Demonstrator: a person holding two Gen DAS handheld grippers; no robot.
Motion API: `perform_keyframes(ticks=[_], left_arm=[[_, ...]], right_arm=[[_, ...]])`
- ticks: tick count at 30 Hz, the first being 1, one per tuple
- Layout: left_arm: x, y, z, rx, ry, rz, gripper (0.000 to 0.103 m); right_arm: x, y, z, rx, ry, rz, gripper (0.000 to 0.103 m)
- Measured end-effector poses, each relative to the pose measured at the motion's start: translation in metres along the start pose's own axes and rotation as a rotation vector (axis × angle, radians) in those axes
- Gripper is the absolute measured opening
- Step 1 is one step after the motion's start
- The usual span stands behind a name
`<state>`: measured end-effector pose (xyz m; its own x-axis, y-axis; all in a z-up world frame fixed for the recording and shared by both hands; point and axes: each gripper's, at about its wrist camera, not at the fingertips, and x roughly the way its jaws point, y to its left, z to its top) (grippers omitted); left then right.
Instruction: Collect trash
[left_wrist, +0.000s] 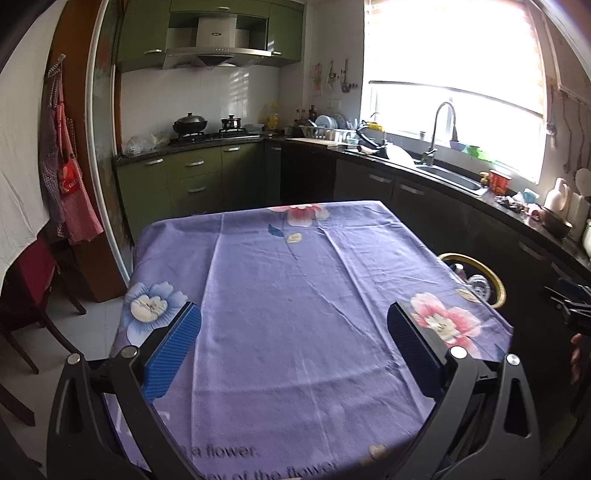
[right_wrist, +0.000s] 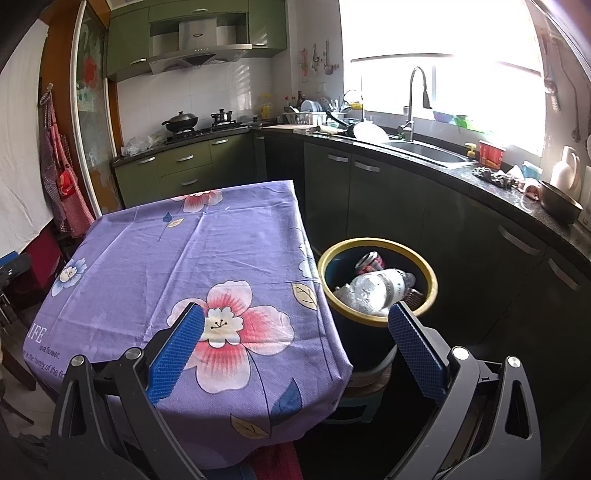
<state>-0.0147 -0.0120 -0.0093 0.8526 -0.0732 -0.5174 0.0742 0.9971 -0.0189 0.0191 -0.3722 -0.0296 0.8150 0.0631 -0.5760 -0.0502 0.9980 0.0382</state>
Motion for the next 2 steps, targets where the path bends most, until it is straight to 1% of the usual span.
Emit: perform_keyframes(ticks=[2], left_arm=[[0.017,0.006,0.007,0.005,0.016,0.019,0.096]], right_arm=[[0.012,0.004,0.008,-0.007,0.014,0.017,0.098]])
